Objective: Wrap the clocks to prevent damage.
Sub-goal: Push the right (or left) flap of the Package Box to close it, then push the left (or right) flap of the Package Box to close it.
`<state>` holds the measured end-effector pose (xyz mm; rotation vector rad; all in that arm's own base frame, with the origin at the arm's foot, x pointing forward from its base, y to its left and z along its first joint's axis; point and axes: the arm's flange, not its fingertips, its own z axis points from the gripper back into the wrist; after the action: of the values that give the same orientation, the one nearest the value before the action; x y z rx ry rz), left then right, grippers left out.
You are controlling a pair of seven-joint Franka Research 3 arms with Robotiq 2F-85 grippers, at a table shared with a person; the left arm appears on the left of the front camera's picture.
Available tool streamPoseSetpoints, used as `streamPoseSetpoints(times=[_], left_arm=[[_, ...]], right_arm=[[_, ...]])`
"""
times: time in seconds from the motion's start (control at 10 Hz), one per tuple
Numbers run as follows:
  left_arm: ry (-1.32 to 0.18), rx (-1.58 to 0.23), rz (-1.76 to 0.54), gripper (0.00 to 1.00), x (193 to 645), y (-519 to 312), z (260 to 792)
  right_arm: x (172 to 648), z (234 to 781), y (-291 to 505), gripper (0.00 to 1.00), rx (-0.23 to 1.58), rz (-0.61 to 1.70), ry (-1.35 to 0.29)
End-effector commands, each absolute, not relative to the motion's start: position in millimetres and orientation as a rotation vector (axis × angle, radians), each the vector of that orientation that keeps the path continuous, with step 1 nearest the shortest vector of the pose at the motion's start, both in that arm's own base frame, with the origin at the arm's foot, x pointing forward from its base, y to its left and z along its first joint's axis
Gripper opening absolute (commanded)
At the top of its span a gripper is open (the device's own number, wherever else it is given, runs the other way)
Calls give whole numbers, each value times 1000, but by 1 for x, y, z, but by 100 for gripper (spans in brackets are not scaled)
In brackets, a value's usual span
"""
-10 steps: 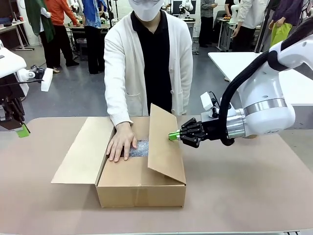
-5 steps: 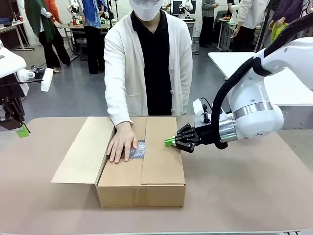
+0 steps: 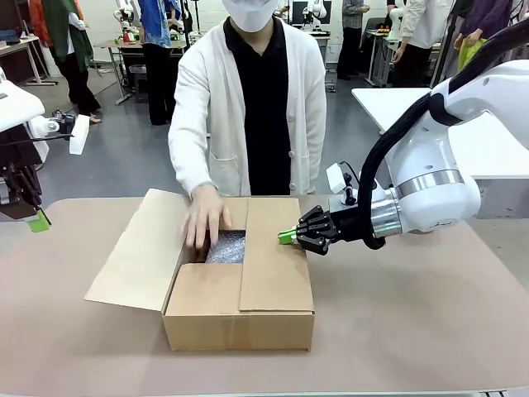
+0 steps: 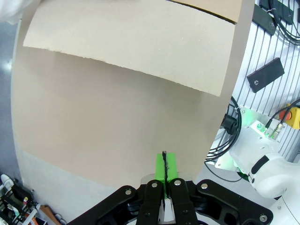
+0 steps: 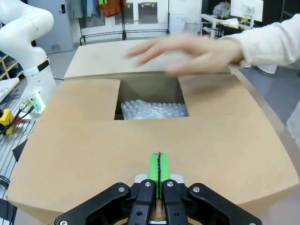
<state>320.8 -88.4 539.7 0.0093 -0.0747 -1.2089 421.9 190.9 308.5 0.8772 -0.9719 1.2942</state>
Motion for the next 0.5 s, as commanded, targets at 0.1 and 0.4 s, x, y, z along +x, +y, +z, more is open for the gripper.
streamPoseSetpoints(times=[0.1, 0.4], left_arm=[[-83, 11, -1203, 0, 320, -88, 539], [-83, 11, -1203, 0, 320, -88, 539]], right_arm=[[421, 302, 192, 1, 873, 1287, -958], [421, 302, 192, 1, 873, 1287, -958]])
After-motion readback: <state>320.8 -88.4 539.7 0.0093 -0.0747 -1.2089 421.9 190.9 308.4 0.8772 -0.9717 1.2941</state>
